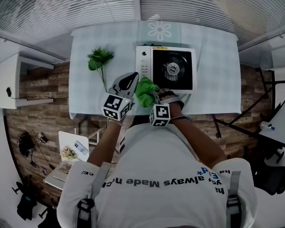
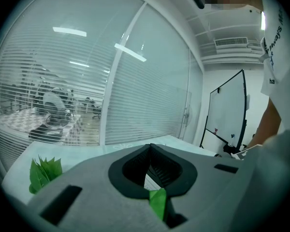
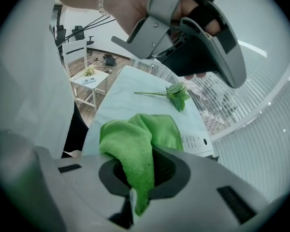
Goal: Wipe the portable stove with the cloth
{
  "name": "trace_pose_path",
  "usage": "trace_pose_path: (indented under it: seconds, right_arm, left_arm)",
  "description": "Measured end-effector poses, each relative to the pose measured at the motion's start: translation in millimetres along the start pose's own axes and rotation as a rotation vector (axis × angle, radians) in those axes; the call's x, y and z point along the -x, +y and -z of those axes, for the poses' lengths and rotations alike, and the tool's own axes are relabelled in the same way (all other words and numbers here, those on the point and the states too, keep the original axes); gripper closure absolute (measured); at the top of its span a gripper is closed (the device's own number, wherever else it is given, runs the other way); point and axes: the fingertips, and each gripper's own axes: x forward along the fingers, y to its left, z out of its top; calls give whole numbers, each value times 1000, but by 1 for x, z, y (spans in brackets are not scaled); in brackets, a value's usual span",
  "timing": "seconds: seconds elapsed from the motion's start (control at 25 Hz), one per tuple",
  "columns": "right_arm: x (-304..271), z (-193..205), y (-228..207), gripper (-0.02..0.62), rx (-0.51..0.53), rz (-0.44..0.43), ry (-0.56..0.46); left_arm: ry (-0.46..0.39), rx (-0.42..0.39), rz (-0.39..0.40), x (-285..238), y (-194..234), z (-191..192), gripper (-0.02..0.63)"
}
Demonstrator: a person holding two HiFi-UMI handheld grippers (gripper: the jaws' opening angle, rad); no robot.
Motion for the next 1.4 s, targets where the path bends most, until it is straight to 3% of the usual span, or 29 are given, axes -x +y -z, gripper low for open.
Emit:
trace_pose_path:
  seconds: [0.64, 1.0, 1.4]
  right_arm:
    - [31, 66, -4, 572, -132, -65, 66]
    - [50, 142, -25, 572, -272, -56, 147]
    - [64, 170, -25, 572, -318, -35, 171]
  left_arm:
    - [-8, -4, 21, -13, -13, -7, 594]
    - [-1, -2, 23, -17, -13, -6, 594]
    - [-1, -11, 40, -26, -20, -9, 594]
